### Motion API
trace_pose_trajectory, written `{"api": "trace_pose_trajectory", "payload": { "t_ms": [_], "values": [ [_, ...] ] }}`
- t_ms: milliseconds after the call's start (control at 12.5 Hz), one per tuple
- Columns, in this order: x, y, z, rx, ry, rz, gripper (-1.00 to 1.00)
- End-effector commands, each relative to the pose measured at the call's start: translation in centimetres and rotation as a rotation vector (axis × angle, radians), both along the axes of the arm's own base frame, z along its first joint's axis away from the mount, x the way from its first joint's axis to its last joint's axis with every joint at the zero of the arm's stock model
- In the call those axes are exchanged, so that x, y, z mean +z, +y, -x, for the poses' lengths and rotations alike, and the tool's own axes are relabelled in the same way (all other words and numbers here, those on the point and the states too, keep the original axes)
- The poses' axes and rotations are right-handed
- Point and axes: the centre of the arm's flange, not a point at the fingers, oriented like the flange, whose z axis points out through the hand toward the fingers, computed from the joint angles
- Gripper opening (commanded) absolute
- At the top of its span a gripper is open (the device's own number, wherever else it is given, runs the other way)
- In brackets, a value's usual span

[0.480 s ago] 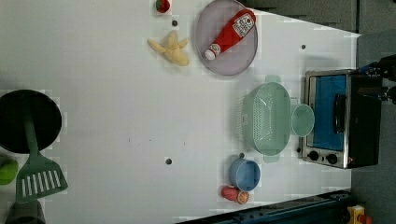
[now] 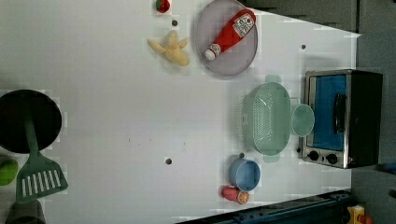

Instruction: Drag strainer right to left.

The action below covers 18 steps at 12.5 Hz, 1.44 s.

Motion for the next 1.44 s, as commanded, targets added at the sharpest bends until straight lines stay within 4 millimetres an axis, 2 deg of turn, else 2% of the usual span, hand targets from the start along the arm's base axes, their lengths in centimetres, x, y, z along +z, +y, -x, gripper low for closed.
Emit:
{"api": "trace_pose_trajectory", "payload": {
  "t_ms": [80, 320, 800, 1120, 1440],
  "values": [
    [-3.5, -0.2, -3.0, -0.011, 0.020, -0.001, 1.00],
    [-9.4, 0.2, -7.0, -0.062, -0.009, 0.009, 1.00],
    [-24.1, 0.7, -12.8, -0.366, 0.061, 0.027, 1.00],
    [-33.2, 1.2, -15.3, -0.500, 0.040, 0.028, 1.00],
    [-39.8, 3.0, -16.2, -0.594, -0.015, 0.009, 1.00]
  ]
}}
